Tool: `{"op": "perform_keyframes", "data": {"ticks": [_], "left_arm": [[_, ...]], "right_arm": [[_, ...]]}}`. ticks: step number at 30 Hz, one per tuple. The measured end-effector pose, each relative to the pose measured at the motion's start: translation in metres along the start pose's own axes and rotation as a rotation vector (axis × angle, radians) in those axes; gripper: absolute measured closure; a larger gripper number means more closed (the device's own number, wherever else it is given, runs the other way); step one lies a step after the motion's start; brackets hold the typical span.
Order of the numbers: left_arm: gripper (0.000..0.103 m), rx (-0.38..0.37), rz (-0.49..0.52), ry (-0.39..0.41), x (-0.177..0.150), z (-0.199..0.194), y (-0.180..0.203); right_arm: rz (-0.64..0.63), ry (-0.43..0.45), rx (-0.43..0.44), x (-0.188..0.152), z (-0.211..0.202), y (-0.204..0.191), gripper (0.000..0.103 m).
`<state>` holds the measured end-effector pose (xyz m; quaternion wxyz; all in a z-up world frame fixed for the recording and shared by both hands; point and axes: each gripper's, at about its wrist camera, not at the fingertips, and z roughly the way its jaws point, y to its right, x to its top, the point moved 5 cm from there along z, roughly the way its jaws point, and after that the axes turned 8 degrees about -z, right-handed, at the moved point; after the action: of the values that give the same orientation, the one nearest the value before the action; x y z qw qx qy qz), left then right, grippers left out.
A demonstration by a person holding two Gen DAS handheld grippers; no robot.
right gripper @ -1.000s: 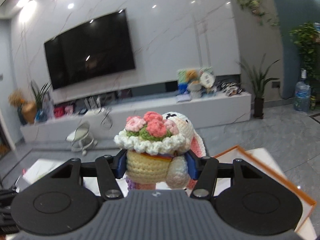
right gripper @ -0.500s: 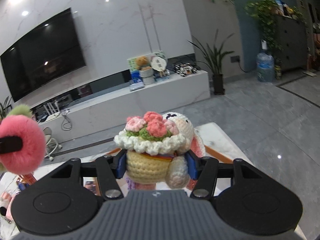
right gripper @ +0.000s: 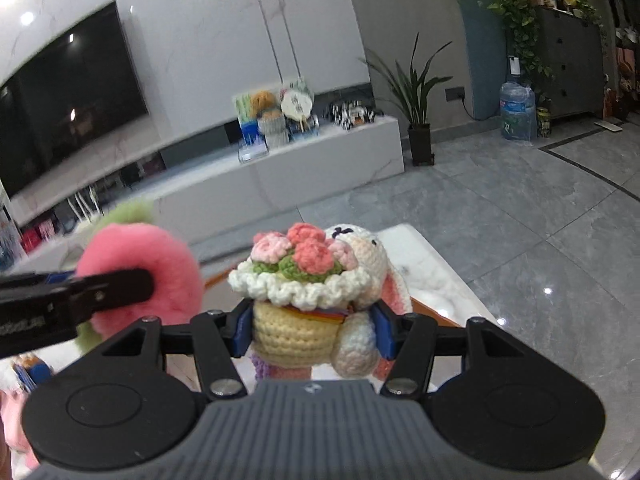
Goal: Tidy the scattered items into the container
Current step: 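Carry both toys to the orange box and release them inside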
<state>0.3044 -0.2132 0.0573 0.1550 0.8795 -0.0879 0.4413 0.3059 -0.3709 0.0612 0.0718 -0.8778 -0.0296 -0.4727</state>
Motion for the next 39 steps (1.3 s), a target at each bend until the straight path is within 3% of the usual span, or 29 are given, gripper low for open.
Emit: {"op": "perform_keyframes", "data": {"ticks": [2, 3, 4, 5, 13, 23, 31, 39], "left_arm": [[0.059, 0.011, -0.002, -0.029, -0.002, 0.017, -0.001], [0.067, 0.017, -0.003, -0.045, -0.005, 0.024, -0.003], [0.085, 0.023, -0.003, -0.065, -0.007, 0.033, -0.005], [0.09, 0.027, -0.002, -0.081, -0.01, 0.04, -0.006], [0.09, 0.033, -0.028, -0.123, -0.017, 0.071, -0.016], [0.09, 0.026, -0.042, -0.13, -0.018, 0.074, -0.022], [0.09, 0.027, -0.037, -0.104, -0.011, 0.055, -0.025], [0.089, 0.077, -0.043, -0.054, 0.001, 0.01, -0.051]], "right_arm": [[-0.037, -0.043, -0.013, -0.004, 0.012, -0.001, 0.043], [-0.054, -0.065, -0.017, -0.006, 0.019, -0.002, 0.043], [-0.069, -0.085, -0.019, -0.008, 0.025, -0.003, 0.043], [-0.076, -0.097, -0.011, -0.008, 0.03, -0.004, 0.043], [-0.146, -0.179, -0.015, -0.017, 0.057, -0.011, 0.034], [-0.143, -0.167, -0.022, -0.013, 0.061, -0.007, 0.033], [-0.144, -0.143, -0.014, -0.006, 0.052, -0.014, 0.033], [-0.127, -0.111, 0.008, 0.003, 0.037, -0.026, 0.032]]}}
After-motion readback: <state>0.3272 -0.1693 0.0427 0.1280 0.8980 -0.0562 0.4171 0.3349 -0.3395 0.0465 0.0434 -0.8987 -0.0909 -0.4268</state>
